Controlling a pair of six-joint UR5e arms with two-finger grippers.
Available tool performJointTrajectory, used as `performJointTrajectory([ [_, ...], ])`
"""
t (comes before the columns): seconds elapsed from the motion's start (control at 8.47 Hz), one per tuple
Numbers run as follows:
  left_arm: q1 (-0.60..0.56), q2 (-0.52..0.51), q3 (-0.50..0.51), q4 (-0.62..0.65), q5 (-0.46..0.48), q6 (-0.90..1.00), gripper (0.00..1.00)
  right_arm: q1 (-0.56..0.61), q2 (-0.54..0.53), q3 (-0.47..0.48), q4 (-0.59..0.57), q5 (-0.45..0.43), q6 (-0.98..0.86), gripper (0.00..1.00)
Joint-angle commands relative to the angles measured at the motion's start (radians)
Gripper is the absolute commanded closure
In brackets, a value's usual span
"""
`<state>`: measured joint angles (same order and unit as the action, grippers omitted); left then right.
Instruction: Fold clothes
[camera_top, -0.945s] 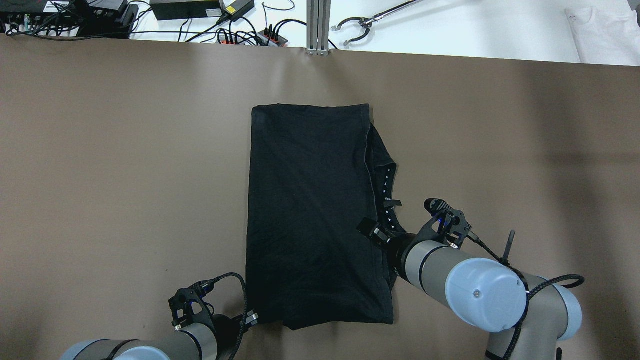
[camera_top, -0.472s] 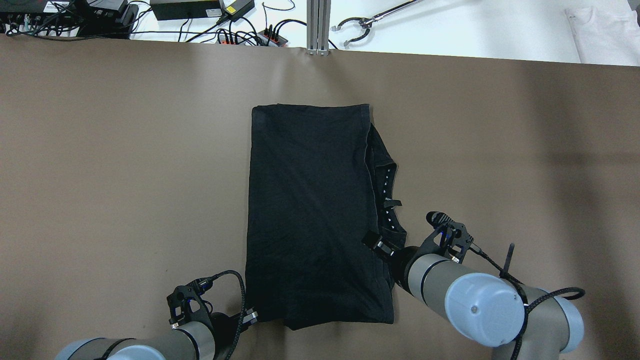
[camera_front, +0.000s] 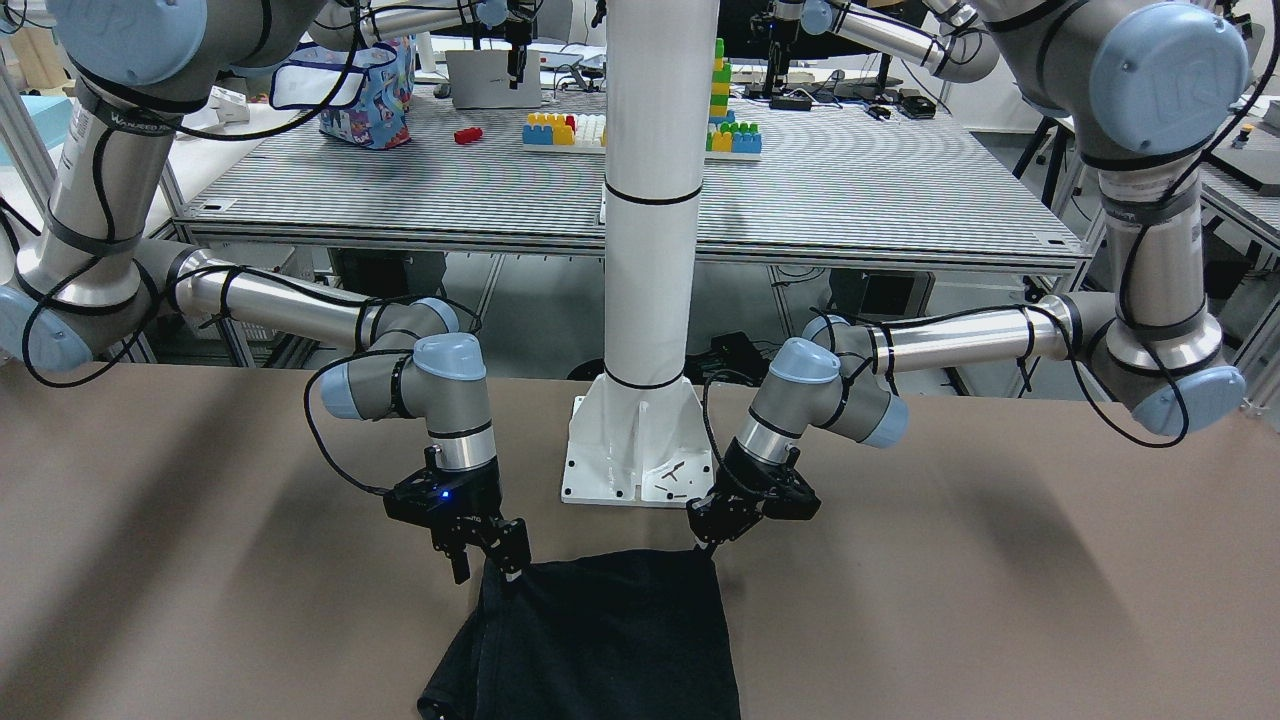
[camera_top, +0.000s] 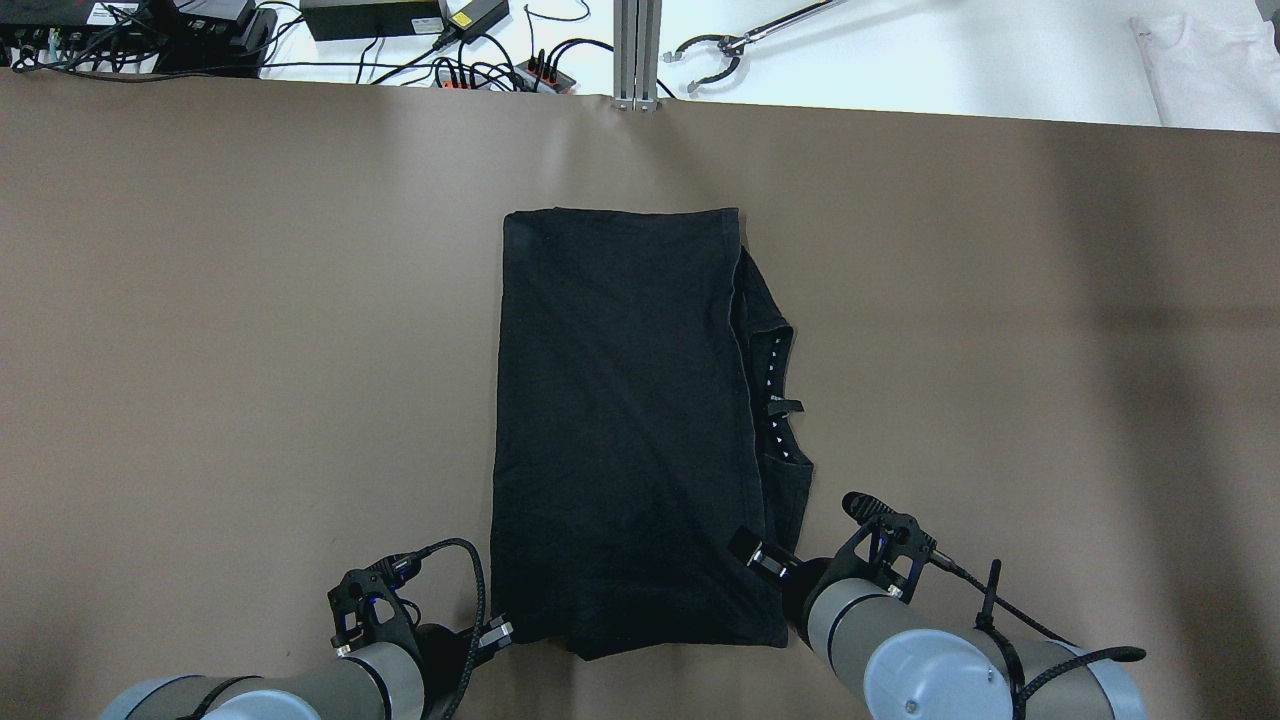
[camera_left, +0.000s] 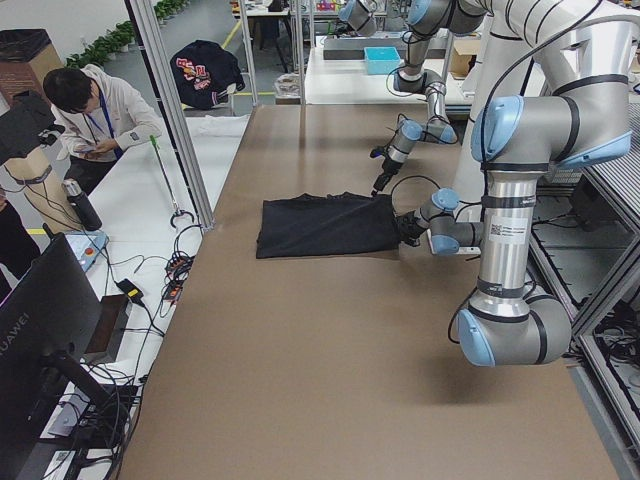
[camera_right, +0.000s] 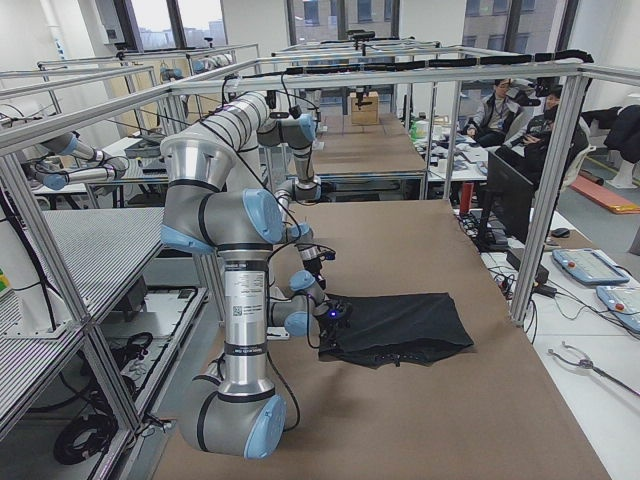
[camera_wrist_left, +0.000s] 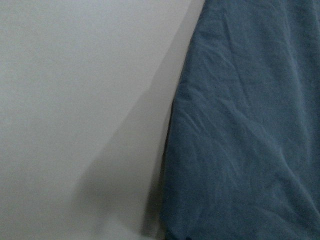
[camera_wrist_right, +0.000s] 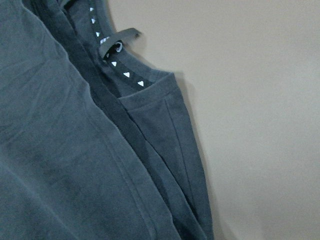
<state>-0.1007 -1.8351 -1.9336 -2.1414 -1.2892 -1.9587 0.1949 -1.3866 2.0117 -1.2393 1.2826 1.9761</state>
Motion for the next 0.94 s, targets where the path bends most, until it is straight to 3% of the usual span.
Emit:
performJointTrajectory([
  [0.0,0.003,0.000,-0.001,0.002,0.005,0.001,1.00,-0.041,0.004,-0.042,0.006,-0.046,0.041,0.12],
  [0.35,0.001,-0.001,0.001,0.003,0.005,0.012,1.00,-0.060,0.023,-0.045,0.006,-0.054,0.150,0.28],
  [0.47,0.001,-0.001,0.001,0.003,0.005,0.021,1.00,-0.074,0.023,-0.048,0.006,-0.066,0.162,0.30],
  [0.71,0.001,-0.001,0.002,0.005,0.005,0.027,1.00,-0.098,0.026,-0.048,0.004,-0.094,0.162,0.23],
  [0.83,0.001,-0.001,0.002,0.003,0.005,0.032,1.00,-0.097,0.037,-0.048,0.004,-0.095,0.164,0.27],
])
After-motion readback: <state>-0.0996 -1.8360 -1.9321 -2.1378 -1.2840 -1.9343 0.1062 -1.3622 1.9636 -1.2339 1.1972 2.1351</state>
